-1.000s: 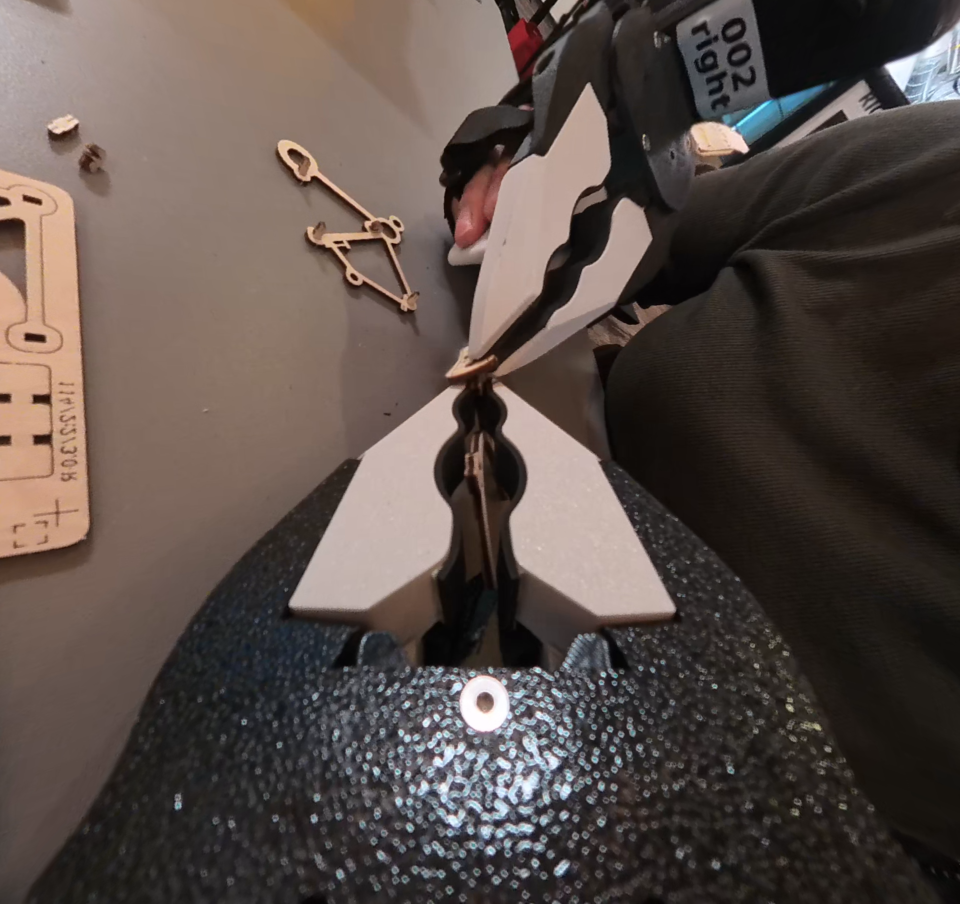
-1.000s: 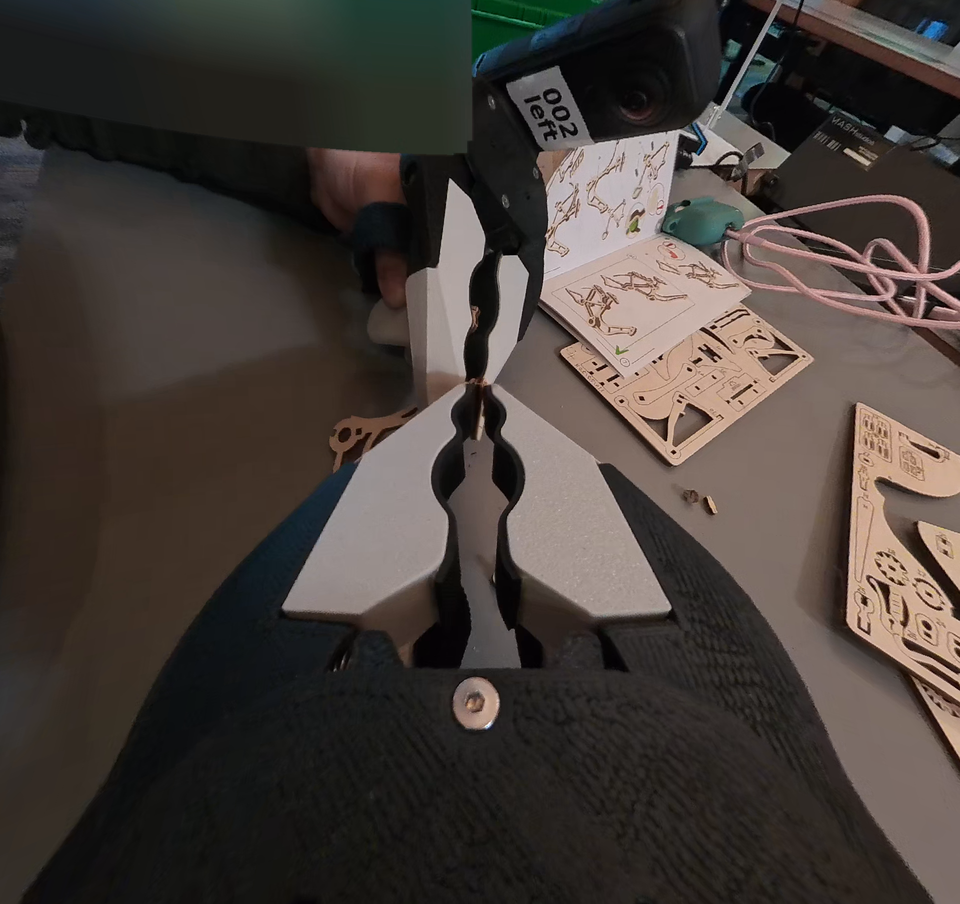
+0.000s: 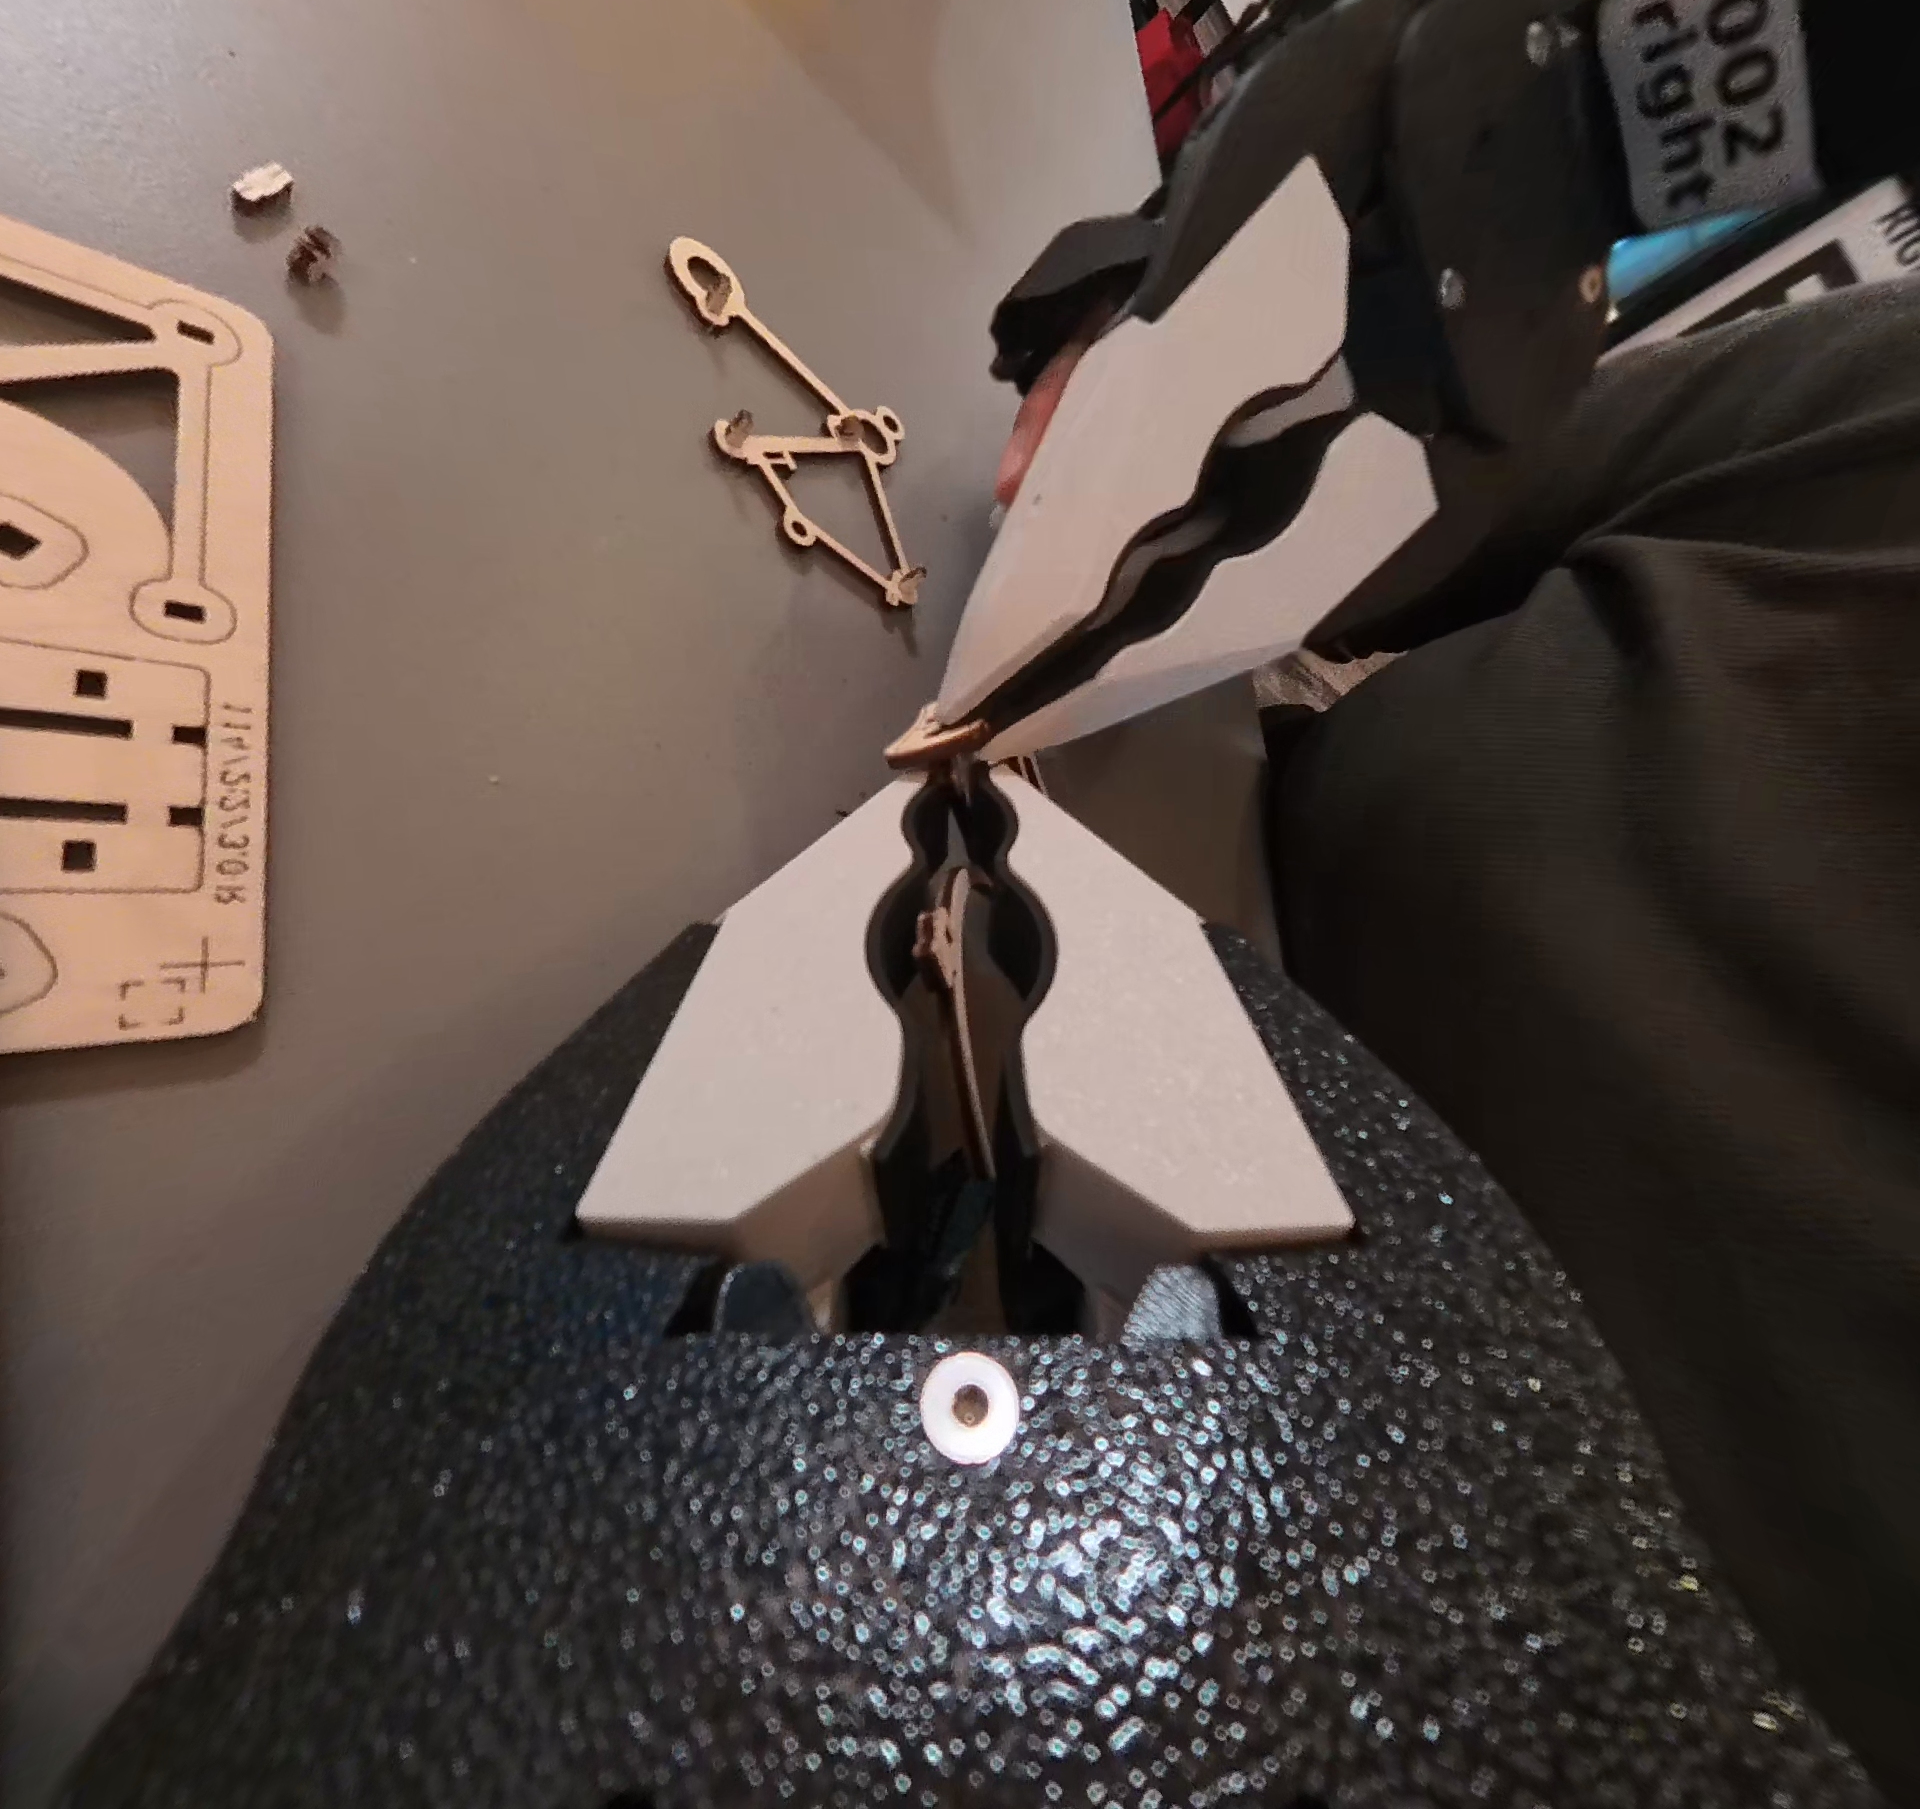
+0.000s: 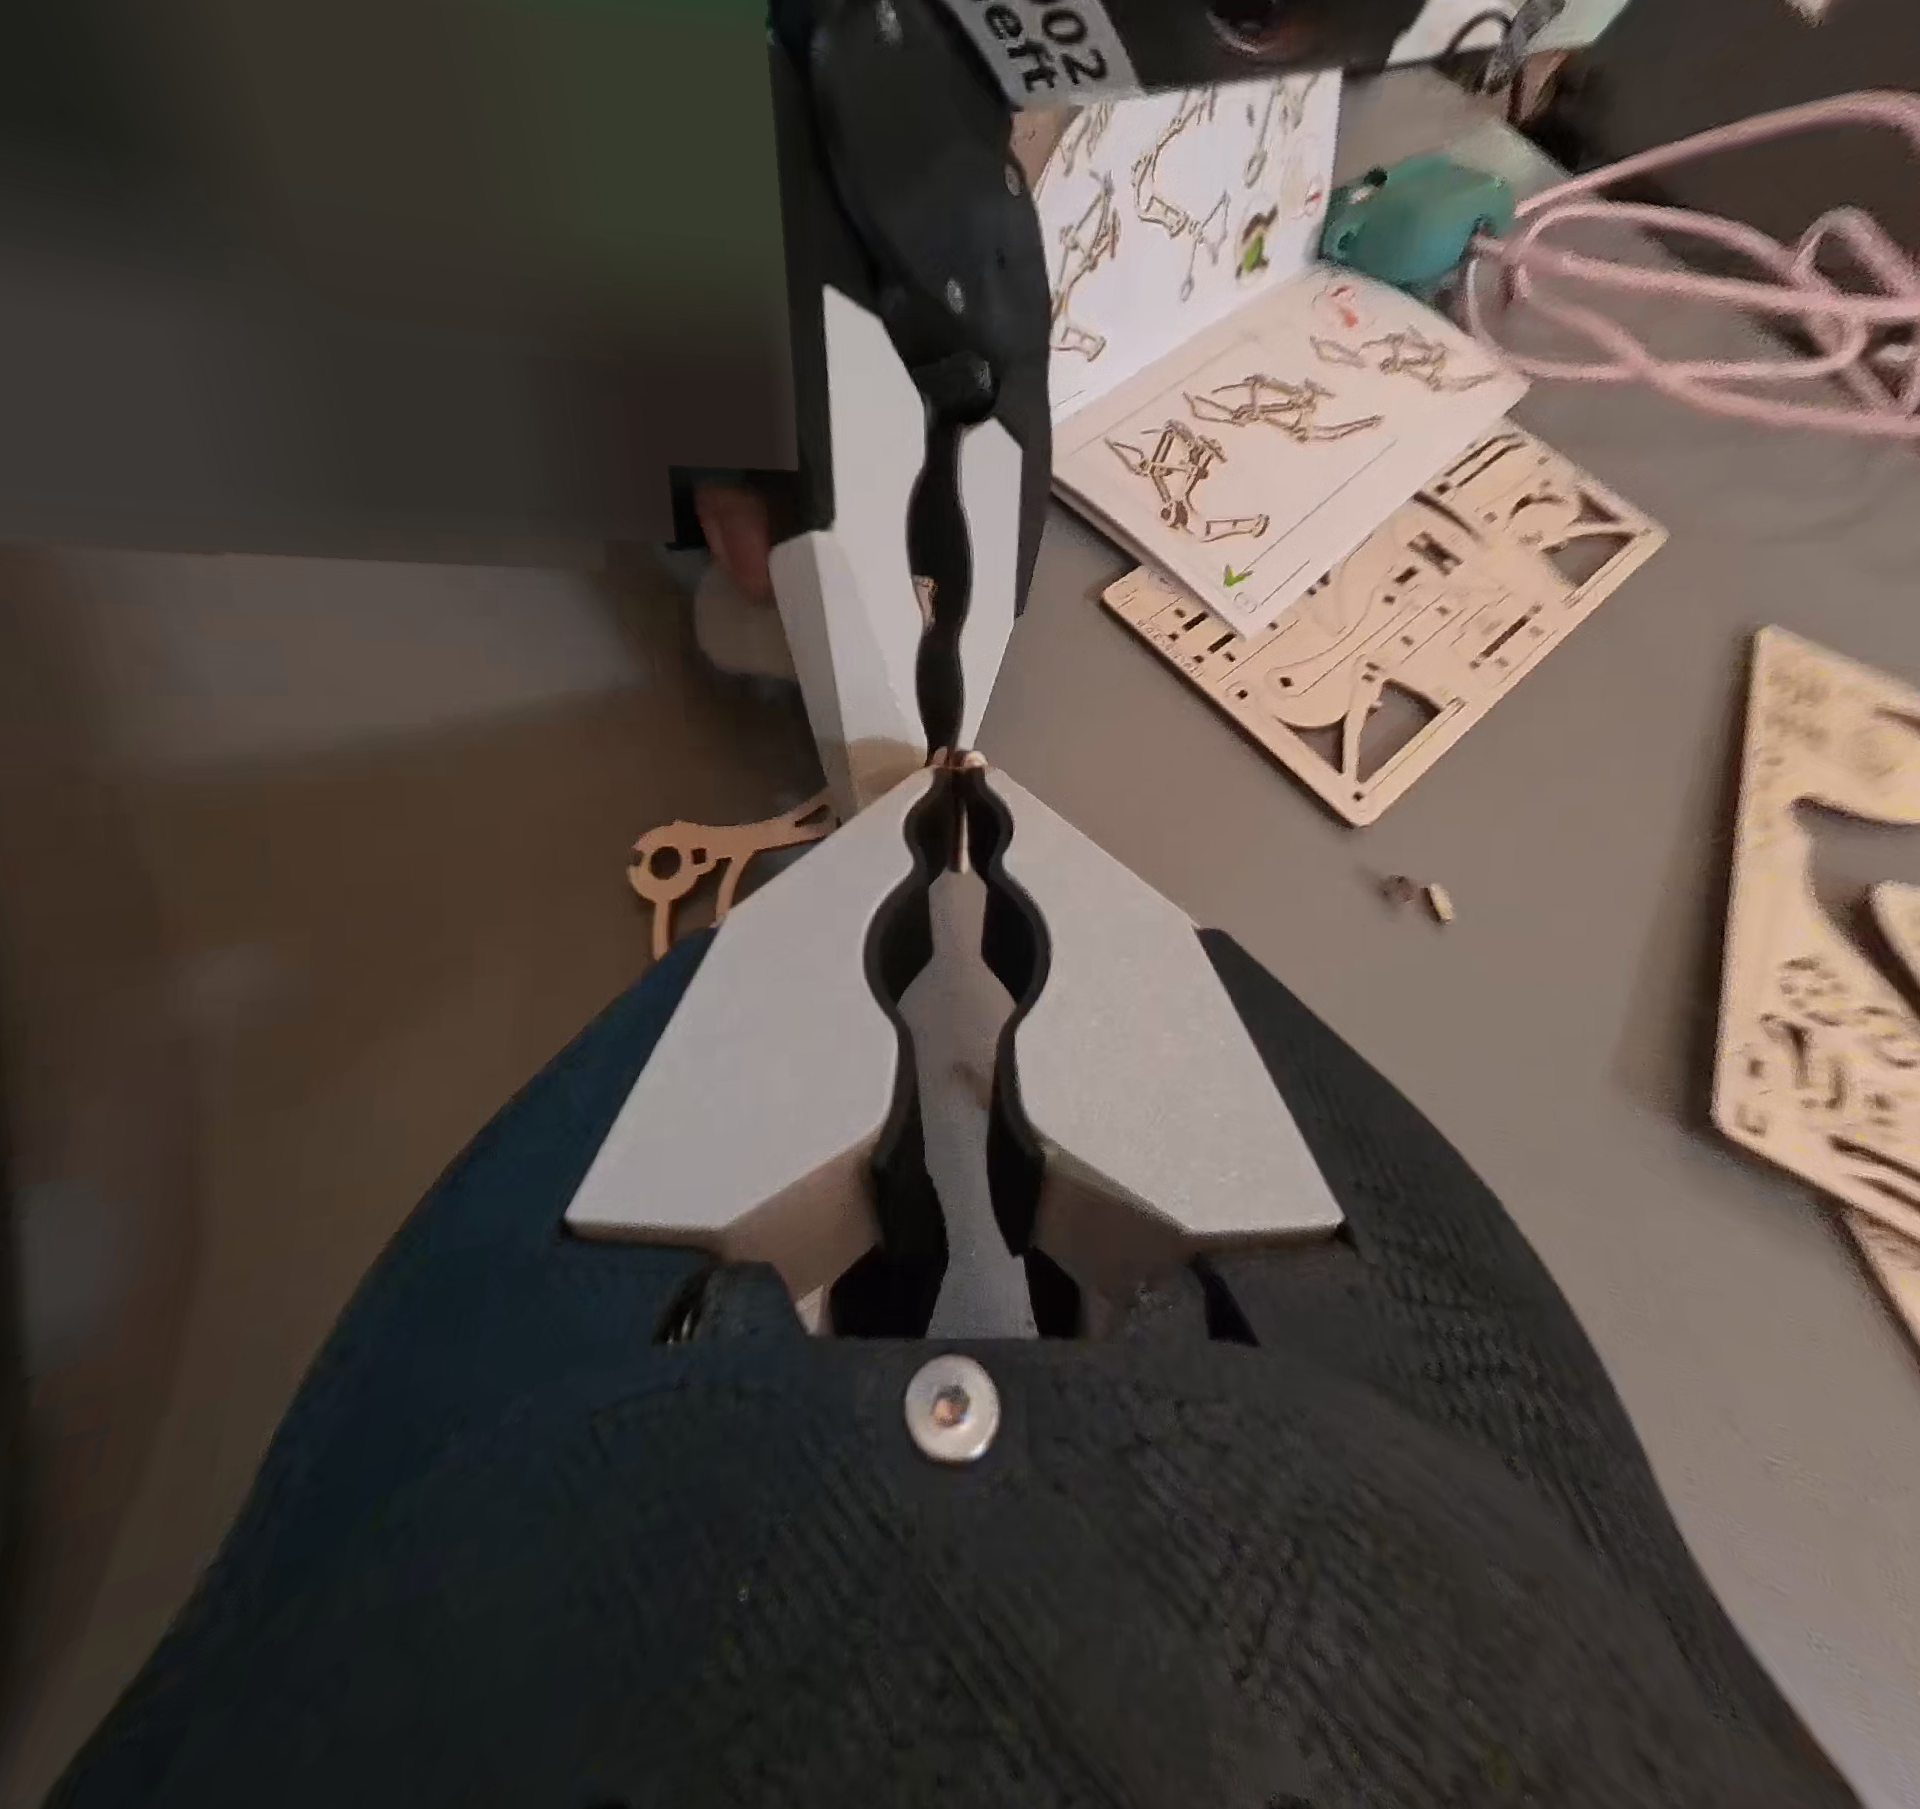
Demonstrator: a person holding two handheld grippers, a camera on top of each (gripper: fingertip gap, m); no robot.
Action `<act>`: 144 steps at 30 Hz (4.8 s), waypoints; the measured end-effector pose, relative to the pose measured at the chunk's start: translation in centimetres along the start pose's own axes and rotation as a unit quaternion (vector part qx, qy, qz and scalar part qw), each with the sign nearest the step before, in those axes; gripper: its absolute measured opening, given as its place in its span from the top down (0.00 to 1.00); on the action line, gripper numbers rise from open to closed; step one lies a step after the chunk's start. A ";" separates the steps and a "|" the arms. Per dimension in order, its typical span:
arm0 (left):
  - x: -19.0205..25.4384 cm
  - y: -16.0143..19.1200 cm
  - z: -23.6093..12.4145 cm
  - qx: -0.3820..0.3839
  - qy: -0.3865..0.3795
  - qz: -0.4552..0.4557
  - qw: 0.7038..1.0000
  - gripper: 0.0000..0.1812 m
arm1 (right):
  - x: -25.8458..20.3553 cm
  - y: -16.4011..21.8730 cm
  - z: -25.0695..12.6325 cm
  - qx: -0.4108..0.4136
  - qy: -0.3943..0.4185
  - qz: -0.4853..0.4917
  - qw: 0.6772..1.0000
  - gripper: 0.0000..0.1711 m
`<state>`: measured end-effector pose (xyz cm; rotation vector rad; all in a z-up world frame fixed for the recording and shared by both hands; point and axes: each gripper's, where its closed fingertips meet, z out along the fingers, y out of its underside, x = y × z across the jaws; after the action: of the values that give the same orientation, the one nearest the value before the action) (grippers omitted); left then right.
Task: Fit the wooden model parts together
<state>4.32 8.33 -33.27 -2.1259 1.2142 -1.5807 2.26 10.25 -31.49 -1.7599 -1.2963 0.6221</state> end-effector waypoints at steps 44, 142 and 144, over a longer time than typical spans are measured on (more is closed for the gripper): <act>0.2 -0.7 -0.2 0.026 0.008 -0.004 1.000 0.99 | 0.5 -0.8 0.0 0.062 -0.048 0.114 0.990 0.98; 1.3 0.9 -0.6 0.027 0.018 -0.041 0.999 0.99 | -1.9 -0.2 -0.2 0.008 -0.263 0.039 0.964 1.00; 1.3 0.9 -0.6 0.027 0.019 -0.041 0.999 0.99 | -1.9 -0.2 -0.3 0.013 -0.276 0.056 0.960 0.99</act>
<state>3.51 6.98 -32.67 -2.1473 1.0951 -1.6762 1.74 8.42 -31.33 -1.7073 -1.5473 1.2532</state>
